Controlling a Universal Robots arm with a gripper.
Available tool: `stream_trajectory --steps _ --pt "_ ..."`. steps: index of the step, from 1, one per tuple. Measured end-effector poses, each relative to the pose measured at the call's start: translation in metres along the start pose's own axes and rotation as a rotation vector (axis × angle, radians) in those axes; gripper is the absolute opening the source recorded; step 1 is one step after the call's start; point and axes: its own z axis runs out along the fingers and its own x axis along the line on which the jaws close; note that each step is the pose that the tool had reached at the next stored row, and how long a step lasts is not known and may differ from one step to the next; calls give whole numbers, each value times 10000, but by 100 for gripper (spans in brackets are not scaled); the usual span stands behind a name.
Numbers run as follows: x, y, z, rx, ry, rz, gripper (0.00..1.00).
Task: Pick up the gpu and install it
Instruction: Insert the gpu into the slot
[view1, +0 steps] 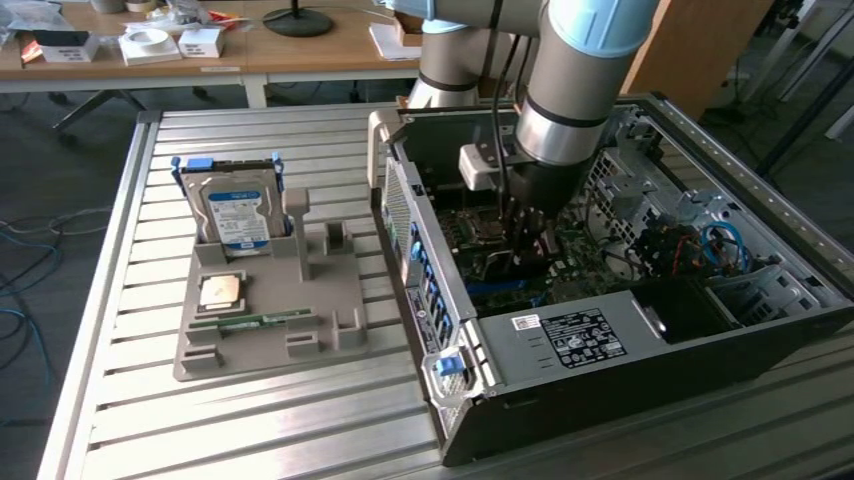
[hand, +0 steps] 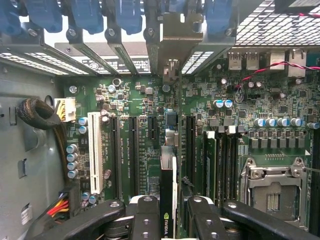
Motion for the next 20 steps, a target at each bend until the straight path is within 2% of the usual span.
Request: stream_trajectory --steps 20 --pt "-8 14 48 0 -13 2 26"
